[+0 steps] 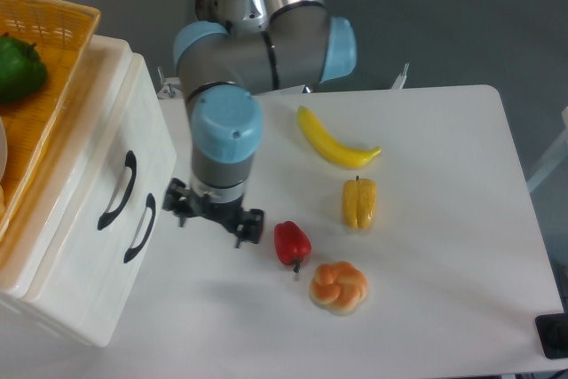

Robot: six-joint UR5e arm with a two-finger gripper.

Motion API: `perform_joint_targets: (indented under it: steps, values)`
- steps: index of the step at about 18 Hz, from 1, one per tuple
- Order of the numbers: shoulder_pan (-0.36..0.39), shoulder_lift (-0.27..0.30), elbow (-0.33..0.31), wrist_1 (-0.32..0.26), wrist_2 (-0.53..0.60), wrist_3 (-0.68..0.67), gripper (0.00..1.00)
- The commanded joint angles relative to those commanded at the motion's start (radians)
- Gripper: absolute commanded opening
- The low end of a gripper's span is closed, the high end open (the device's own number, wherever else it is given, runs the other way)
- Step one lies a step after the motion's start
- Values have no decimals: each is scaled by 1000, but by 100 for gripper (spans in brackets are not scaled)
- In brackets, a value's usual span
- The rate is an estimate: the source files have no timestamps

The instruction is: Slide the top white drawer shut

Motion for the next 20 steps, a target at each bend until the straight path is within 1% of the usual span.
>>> perform_joint_targets:
  steps: [3,5,7,9,11,14,17,20]
  values:
    - [71,21,3,-2,2,85,100]
    - [107,28,2,0,20,166,100]
    - [134,41,-1,0,78,271,100]
    - [143,52,0,-5,171,382,100]
    - [169,74,0,-9,215,462,100]
    - [221,90,0,-12,206,511,100]
    - [259,94,-12,-12,200,556,100]
    - [304,109,-15,-14,143,560,100]
